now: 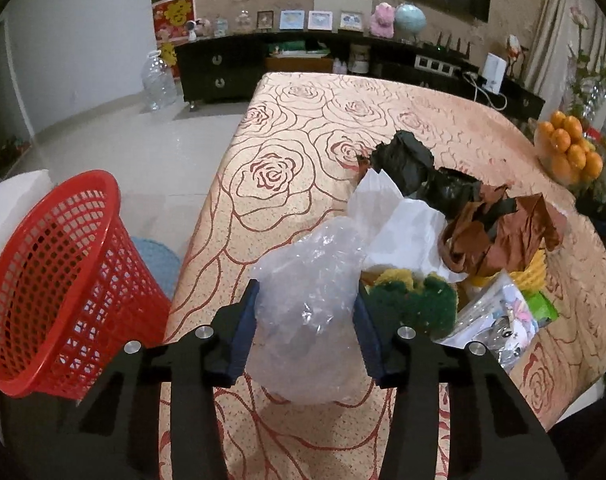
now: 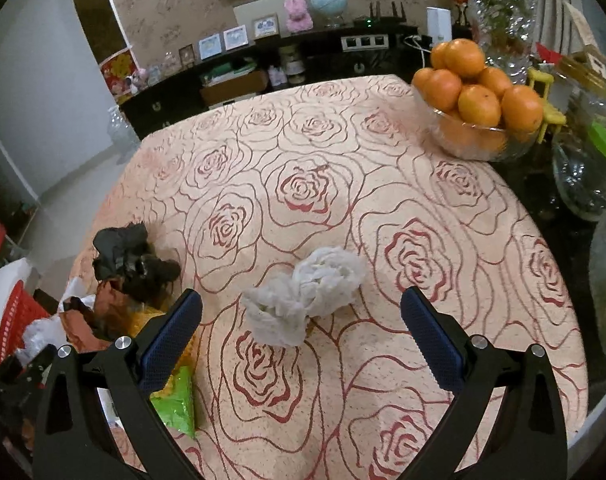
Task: Collect trash
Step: 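Grasp the clear plastic bag with the left tool while the right tool grasps the white mesh net, then carry the plastic bag and mesh net with both tools over the red wastebasket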
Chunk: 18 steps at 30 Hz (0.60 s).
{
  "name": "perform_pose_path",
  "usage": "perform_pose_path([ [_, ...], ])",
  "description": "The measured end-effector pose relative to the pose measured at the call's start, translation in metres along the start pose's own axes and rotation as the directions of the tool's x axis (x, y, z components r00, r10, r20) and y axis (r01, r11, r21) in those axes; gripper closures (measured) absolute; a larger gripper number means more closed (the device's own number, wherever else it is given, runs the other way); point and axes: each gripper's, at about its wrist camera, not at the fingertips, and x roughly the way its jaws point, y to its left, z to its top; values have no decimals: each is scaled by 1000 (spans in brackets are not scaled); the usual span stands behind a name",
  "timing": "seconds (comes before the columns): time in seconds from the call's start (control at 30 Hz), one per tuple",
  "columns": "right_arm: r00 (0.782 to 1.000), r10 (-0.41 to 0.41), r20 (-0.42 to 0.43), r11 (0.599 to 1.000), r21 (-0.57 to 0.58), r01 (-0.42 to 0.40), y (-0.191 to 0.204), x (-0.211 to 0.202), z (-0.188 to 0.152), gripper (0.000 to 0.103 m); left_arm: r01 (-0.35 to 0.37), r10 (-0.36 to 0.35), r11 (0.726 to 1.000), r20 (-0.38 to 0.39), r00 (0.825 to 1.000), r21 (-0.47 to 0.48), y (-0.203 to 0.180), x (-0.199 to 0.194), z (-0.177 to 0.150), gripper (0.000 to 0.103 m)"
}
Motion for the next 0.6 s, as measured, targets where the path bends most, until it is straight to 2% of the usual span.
perform_pose_path([
  [0.13,1000,-27,2,999,-37,27,6,12,-2,6,0,0,1000,29,1000,-11,2,-11,0,60],
  [0.27,999,-47,-6,996,-81,46,13,25,-3,12,-7,8,1000,72,997,-14,6,-27,0,60],
  [0.6,994,-87,-66,991,-109,79,9,57,-10,46,-27,33,998,108,994,-52,22,-44,3,60],
])
